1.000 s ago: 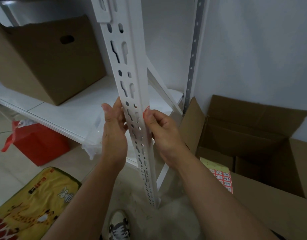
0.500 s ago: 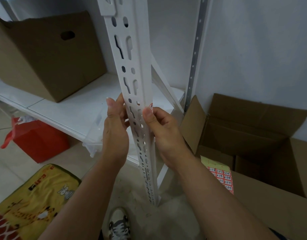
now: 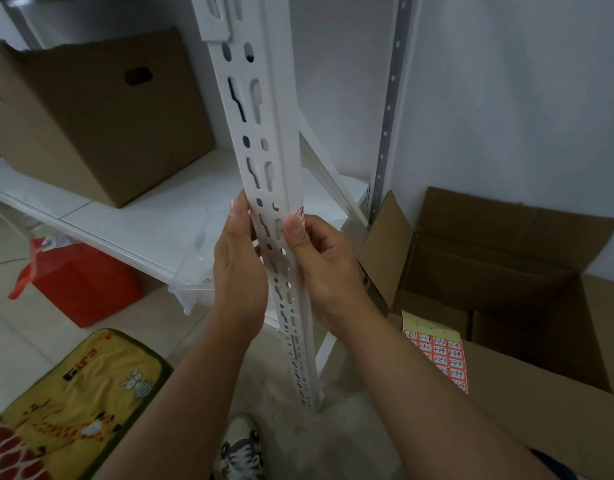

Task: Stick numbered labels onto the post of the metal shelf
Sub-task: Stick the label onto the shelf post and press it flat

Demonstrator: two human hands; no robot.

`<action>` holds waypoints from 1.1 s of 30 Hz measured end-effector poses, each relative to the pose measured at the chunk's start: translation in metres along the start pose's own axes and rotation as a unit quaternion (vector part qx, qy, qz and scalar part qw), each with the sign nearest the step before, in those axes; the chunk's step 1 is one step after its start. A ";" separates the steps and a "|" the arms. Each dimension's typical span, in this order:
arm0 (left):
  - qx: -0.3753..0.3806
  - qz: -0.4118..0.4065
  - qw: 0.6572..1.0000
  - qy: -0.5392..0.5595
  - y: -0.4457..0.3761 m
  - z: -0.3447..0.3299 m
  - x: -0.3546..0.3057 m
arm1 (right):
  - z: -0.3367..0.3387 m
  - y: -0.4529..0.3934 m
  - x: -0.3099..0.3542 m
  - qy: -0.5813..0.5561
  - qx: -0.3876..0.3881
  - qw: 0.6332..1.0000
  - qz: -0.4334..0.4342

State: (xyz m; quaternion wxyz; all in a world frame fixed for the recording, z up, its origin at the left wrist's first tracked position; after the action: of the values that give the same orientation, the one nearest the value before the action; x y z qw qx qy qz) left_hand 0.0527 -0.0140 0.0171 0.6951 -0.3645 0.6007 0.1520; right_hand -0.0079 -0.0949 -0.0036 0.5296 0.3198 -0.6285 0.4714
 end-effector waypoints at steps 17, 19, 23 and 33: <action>0.004 0.026 0.999 0.019 -0.009 0.012 0.008 | 0.011 -0.013 -0.008 -0.207 0.079 0.973 -0.058; 0.004 0.028 0.999 0.024 -0.009 0.011 0.008 | 0.010 -0.014 -0.008 -0.227 0.082 0.969 -0.055; 0.005 0.028 0.999 0.019 -0.009 0.009 0.008 | 0.011 -0.015 -0.009 -0.235 0.079 0.966 -0.067; -0.004 0.017 0.999 0.032 -0.010 0.014 0.005 | 0.009 -0.012 -0.016 -0.236 0.082 0.967 -0.045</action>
State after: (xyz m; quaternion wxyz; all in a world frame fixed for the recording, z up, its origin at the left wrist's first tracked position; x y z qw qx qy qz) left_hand 0.0702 -0.0126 0.0153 0.6717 -0.3615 0.6279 0.1545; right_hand 0.0033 -0.1095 -0.0160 0.3587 0.4923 -0.6802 0.4078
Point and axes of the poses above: each hand's wrist, its own y-axis away from the middle knuckle, its own z-axis out of the back of the hand, x = y × z, the point moved 3 cm from there along -y, towards the middle knuckle, and after that the axes turned 14 degrees about x, right-handed, at the moved point
